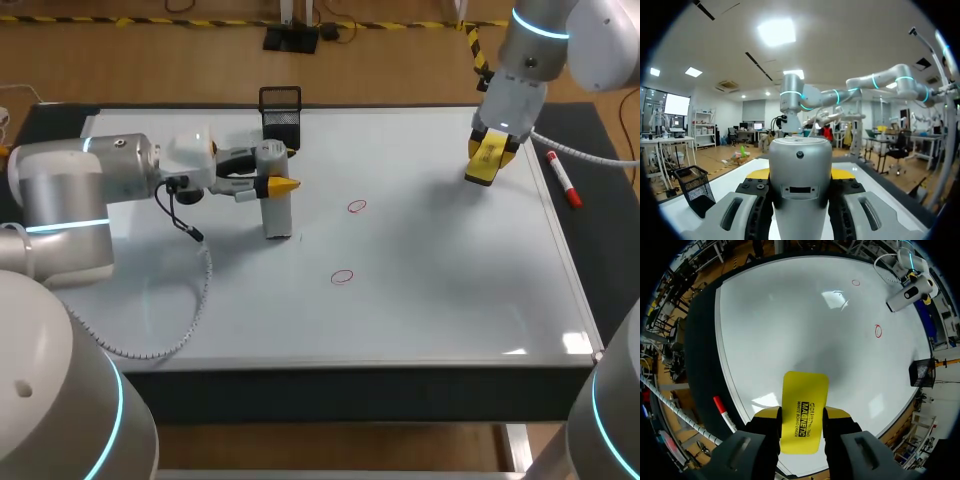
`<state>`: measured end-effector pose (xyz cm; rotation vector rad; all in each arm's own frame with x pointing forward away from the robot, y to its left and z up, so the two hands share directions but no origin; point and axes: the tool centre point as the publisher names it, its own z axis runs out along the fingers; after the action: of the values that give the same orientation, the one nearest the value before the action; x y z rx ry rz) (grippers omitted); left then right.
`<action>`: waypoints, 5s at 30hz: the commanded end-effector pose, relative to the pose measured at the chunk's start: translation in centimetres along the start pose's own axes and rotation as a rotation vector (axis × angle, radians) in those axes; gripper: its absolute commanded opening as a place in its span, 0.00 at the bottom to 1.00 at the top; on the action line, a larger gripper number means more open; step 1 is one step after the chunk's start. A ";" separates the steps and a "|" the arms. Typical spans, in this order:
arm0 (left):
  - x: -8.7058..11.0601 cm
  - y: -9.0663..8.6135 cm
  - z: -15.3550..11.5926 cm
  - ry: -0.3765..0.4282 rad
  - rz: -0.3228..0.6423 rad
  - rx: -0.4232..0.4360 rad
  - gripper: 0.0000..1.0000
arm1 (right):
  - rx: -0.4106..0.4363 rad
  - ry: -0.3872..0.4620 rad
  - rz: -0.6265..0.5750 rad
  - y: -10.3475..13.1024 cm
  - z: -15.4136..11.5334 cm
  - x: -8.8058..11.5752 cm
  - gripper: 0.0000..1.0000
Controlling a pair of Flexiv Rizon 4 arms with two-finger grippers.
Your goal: Pick up the inspection probe, press it on each red-marked spot on the whiteboard one by one, put down the probe, pick up the eraser, and wipe off all the red marks.
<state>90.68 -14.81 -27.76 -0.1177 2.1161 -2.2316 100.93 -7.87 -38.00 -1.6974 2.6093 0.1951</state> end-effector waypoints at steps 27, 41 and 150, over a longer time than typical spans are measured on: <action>0.8 -0.2 -0.3 -0.012 0.024 -0.004 0.00 | 0.001 0.004 -0.002 -0.1 -0.1 0.0 0.00; -0.4 -2.6 -1.7 -0.056 0.061 -0.009 0.00 | 0.001 0.004 -0.002 -0.1 -0.1 0.0 0.00; -7.6 -8.2 -20.2 -0.521 0.158 -0.028 0.00 | 0.027 0.013 -0.543 24.1 3.8 -24.2 0.00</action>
<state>96.28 6.55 -20.81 -0.4595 1.8058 -1.8287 88.67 21.95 -36.67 -2.2819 2.0216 0.1737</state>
